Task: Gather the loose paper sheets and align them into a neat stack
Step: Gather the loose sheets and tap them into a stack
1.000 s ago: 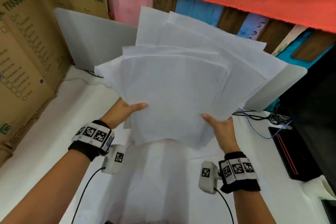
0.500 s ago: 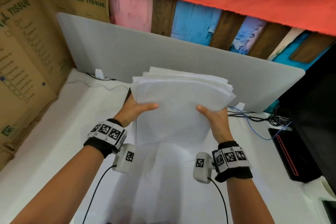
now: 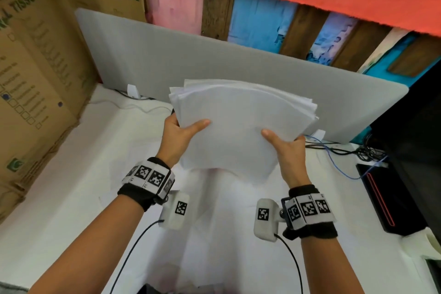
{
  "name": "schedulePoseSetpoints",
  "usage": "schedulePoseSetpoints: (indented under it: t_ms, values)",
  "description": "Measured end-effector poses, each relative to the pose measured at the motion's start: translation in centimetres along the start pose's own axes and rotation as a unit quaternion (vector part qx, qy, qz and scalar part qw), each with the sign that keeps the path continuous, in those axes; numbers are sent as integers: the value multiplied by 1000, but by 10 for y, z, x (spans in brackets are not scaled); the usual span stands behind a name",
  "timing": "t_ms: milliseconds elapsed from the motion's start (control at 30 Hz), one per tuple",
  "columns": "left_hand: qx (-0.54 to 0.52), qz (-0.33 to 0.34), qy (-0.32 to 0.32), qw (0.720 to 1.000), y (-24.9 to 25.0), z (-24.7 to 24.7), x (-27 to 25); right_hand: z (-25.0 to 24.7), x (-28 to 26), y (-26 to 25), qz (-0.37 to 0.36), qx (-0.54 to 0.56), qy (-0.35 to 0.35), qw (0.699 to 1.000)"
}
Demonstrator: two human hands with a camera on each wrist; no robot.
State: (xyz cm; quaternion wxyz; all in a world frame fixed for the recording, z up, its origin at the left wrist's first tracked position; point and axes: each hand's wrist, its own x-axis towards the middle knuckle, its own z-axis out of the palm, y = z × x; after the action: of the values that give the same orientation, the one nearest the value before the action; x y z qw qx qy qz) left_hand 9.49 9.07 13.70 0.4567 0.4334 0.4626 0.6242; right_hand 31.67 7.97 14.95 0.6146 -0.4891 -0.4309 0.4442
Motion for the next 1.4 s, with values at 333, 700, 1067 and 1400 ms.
schedulePoseSetpoints:
  t_ms: [333,700,1067,1400]
  values:
    - [-19,5,-46,999,19,-9,15,-2,12,-6,23,23,-23,999]
    - [-2,-100,-51,994,-35,-9,9,-2,11,25,85,-31,-36,995]
    - [17,-68,-59,996,-38,-8,18,-9,8,46,114,-48,-28,992]
    - [115,-48,-141,982,-40,-12,17,-8,8,50,128,-47,-12,991]
